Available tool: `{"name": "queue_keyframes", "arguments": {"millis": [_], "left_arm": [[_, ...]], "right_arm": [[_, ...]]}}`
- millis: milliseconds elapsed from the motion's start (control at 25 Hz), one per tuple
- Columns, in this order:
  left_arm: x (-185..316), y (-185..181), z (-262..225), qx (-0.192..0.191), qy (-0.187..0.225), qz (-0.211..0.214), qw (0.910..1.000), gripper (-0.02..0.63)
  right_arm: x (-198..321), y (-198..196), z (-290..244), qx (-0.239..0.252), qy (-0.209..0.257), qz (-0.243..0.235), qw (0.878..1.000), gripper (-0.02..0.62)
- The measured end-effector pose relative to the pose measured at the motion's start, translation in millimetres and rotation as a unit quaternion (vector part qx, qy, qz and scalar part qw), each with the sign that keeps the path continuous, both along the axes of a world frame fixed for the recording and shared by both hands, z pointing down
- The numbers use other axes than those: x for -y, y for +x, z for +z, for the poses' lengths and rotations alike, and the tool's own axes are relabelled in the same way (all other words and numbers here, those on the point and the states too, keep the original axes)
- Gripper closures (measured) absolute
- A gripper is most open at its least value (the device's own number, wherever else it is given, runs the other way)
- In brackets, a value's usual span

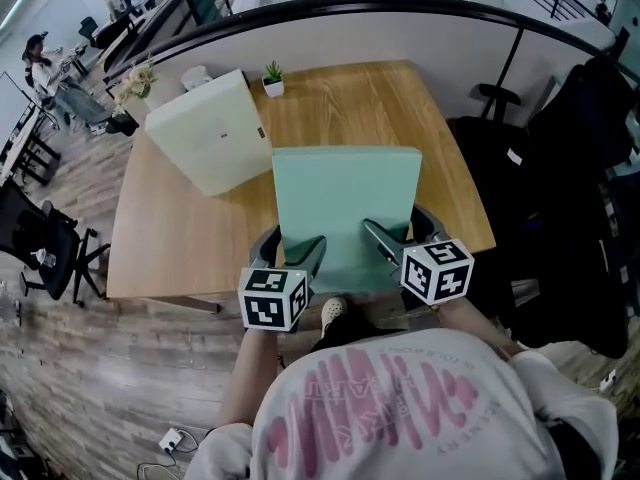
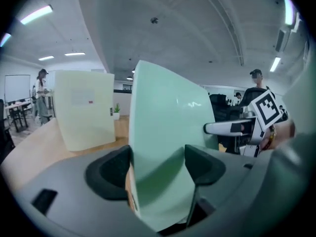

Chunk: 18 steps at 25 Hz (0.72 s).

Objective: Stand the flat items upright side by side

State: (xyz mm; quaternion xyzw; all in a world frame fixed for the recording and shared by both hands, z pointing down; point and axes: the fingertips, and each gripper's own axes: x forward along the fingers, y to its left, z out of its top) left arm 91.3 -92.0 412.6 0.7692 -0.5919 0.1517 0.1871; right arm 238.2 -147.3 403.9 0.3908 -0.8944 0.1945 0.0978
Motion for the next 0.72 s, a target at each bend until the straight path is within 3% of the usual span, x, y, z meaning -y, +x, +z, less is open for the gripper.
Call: {"name": "queue_keyframes", "arguments": {"millis": [360,520,720], "left_arm": [[-79,-48,-7,-0.03,0.015,-0.139,0.9898,0.279],[-96,-86,-11,-0.011,0.02,-0.161,0.9867,0.279],[-81,-124,-8,-0.004,0.018,-0.166,0.9859,0.279]], "right_arm": [[-44,-65,-7,-0.008,0.03,-0.116,0.993,0.206],[-54,-108,-7,0.004,0.026,-0.146,0.989,0.206],[-37,-149,-9,0.007,0.023,-0.148,0.989,0.206]]}}
